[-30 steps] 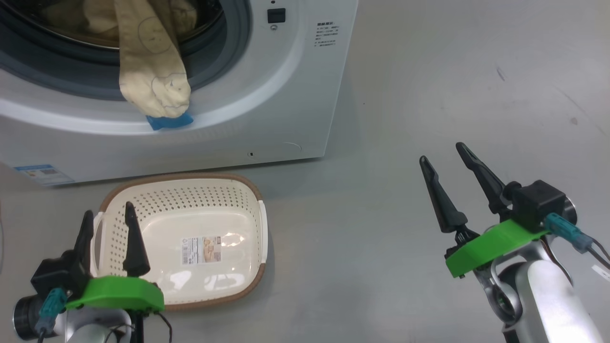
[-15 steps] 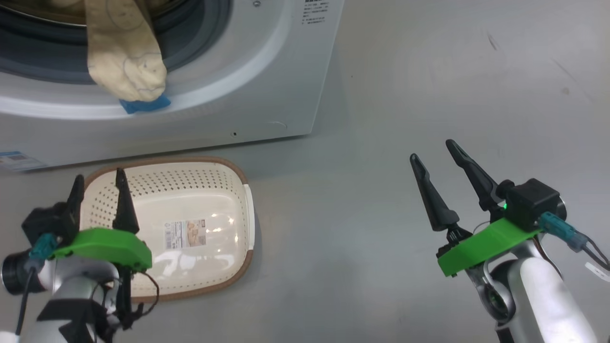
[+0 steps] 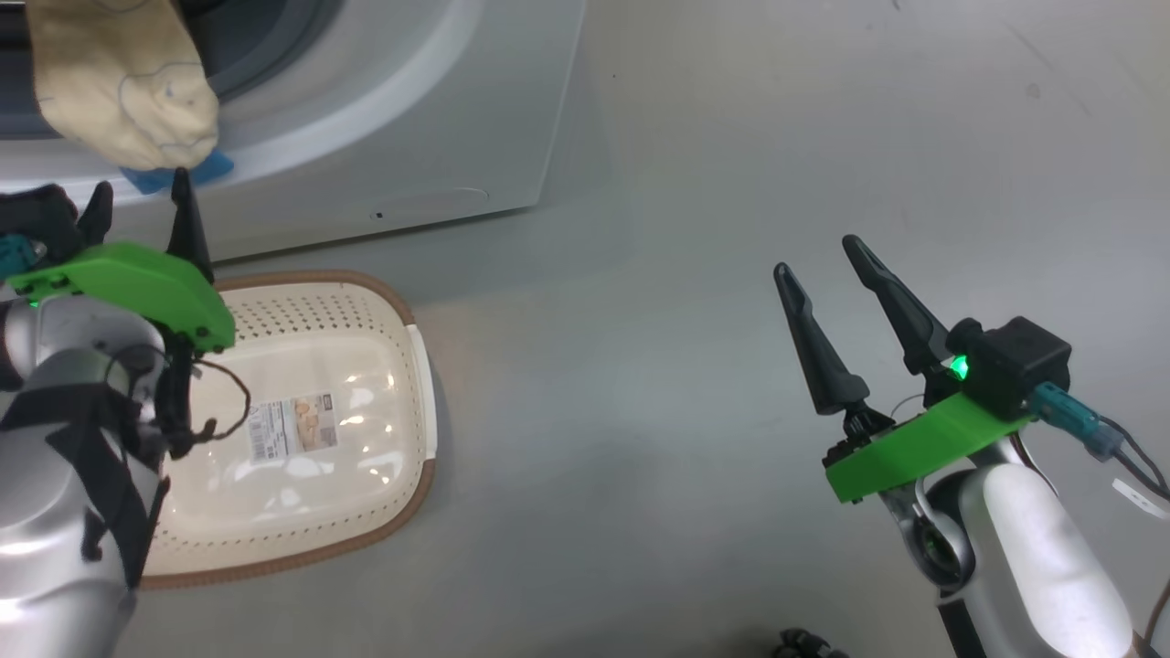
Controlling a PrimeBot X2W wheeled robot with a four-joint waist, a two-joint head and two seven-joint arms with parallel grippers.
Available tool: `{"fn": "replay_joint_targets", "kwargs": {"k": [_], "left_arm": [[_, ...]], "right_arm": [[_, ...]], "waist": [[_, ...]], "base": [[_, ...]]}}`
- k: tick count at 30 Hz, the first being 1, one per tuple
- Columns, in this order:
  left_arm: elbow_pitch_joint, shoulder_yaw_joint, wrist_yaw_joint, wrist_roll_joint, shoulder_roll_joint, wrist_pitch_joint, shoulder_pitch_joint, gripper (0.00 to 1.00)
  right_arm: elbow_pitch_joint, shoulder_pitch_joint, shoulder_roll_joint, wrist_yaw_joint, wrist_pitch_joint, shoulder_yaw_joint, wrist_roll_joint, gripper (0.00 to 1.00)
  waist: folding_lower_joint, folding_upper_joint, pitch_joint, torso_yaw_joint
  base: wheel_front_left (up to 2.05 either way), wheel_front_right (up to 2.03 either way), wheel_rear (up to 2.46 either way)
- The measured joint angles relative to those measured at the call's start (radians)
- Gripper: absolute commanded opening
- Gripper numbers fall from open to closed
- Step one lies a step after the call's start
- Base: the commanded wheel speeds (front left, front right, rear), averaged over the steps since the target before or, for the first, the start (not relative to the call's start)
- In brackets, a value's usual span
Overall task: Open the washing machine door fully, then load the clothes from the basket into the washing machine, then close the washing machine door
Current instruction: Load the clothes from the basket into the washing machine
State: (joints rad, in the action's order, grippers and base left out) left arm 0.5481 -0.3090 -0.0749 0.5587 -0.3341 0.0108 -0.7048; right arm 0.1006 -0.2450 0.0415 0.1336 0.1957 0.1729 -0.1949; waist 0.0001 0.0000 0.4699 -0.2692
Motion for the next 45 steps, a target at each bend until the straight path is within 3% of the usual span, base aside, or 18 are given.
{"fn": "replay_joint_targets", "kwargs": {"k": [5, 21, 22, 25, 26, 37, 45], "left_arm": [[0.139, 0.004, 0.030, 0.018, -0.013, -0.044, -0.098, 1.00], [0.415, 0.011, 0.048, 0.025, -0.049, -0.134, -0.293, 1.00], [0.425, 0.011, 0.048, 0.025, -0.050, -0.135, -0.303, 0.96], [0.453, 0.007, 0.049, 0.025, -0.049, -0.137, -0.322, 0.11], [0.460, 0.005, 0.053, 0.025, -0.049, -0.145, -0.326, 0.00], [0.508, -0.035, 0.102, 0.025, -0.034, -0.193, -0.374, 0.00], [0.448, -0.082, 0.135, 0.013, -0.032, -0.237, -0.380, 0.00]], "right_arm": [[0.016, -0.014, 0.000, 0.000, 0.016, 0.017, -0.018, 1.00], [0.045, -0.032, 0.000, 0.000, 0.046, 0.061, -0.055, 1.00], [0.045, -0.034, 0.000, 0.000, 0.046, 0.062, -0.060, 1.00], [0.050, -0.035, 0.000, 0.000, 0.048, 0.062, -0.062, 1.00], [0.051, -0.034, 0.000, 0.000, 0.048, 0.062, -0.062, 1.00], [0.052, -0.042, 0.000, 0.000, 0.056, 0.050, -0.062, 1.00], [0.052, -0.052, 0.000, 0.000, 0.056, 0.037, -0.059, 1.00]], "waist": [[-0.0001, 0.0000, 0.014, -0.034], [-0.0001, 0.0000, 0.061, -0.116], [-0.0001, 0.0000, 0.066, -0.121], [-0.0001, 0.0000, 0.078, -0.132], [-0.0001, 0.0000, 0.081, -0.134], [-0.0001, 0.0000, 0.089, -0.103], [-0.0001, 0.0000, 0.083, -0.059]], "base": [[0.00, 0.00, 0.00], [0.00, 0.00, 0.00], [0.00, 0.00, 0.00], [0.00, 0.00, 0.00], [0.00, 0.00, 0.00], [0.00, 0.00, 0.00], [0.00, 0.00, 0.00]]}}
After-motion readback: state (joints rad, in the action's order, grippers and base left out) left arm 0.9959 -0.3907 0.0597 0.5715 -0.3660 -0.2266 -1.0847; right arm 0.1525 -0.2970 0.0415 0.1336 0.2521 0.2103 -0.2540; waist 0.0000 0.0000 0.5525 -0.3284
